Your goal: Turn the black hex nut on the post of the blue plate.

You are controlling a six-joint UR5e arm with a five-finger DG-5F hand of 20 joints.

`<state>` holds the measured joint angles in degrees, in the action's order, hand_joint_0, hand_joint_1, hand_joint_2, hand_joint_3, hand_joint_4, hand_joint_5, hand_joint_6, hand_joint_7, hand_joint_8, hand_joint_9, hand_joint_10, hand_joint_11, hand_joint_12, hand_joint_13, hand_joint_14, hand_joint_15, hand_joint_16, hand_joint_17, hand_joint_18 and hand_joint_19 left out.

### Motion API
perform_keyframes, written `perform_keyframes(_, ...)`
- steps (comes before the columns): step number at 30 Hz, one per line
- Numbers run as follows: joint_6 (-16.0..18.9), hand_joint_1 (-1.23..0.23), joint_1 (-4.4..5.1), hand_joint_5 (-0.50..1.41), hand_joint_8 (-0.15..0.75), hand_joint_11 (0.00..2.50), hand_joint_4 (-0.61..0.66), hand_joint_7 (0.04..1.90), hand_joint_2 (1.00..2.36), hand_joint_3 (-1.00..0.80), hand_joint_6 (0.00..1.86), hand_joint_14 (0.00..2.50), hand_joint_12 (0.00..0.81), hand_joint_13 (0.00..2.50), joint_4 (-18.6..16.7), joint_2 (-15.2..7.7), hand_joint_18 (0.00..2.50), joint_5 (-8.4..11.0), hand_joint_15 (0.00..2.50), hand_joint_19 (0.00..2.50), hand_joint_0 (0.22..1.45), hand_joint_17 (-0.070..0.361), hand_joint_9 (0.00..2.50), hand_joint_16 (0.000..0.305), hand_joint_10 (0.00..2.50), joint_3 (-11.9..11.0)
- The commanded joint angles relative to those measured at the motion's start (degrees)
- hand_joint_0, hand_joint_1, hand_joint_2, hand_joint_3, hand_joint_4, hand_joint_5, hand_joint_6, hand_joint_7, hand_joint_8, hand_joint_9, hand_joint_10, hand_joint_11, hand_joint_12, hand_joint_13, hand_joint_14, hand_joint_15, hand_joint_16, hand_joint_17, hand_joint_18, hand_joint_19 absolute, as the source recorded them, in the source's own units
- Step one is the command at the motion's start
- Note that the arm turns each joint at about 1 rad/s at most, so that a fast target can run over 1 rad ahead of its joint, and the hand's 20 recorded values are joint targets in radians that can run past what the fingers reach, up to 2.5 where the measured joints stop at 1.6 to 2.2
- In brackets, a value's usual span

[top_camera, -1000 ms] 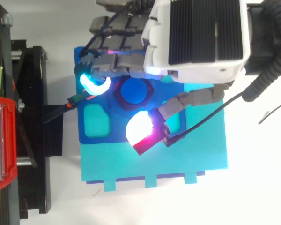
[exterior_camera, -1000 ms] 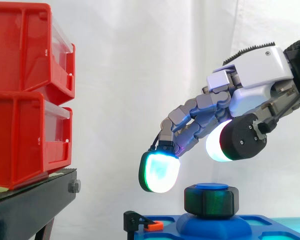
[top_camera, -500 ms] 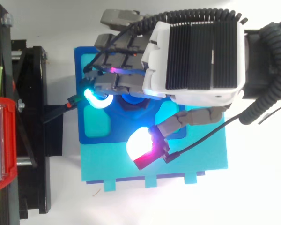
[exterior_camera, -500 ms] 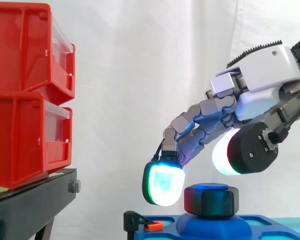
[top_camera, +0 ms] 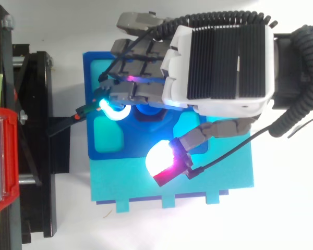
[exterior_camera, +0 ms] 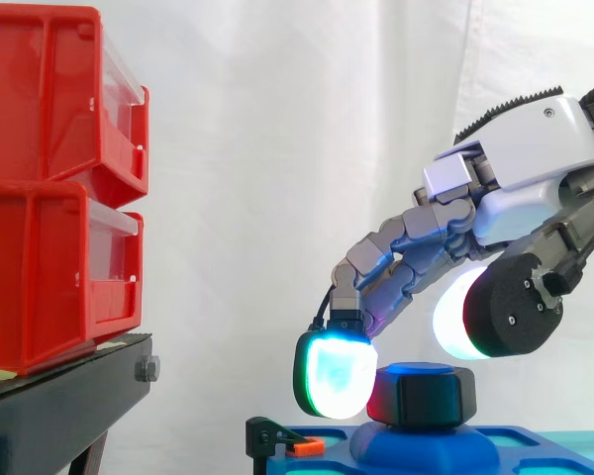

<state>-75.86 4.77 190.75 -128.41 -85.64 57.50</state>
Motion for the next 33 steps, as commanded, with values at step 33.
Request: perform_keyframes(33,-1.7,-0.40,-6.18,-0.19,0.250,0.00,0.18,0.85,1.00,-0.50,0.50,0.00,0.364,0.33,-1.1,0.0,0.10,-8.58,0.02,0.04,0.46,0.132,0.48,0.059,0.00,-0.5)
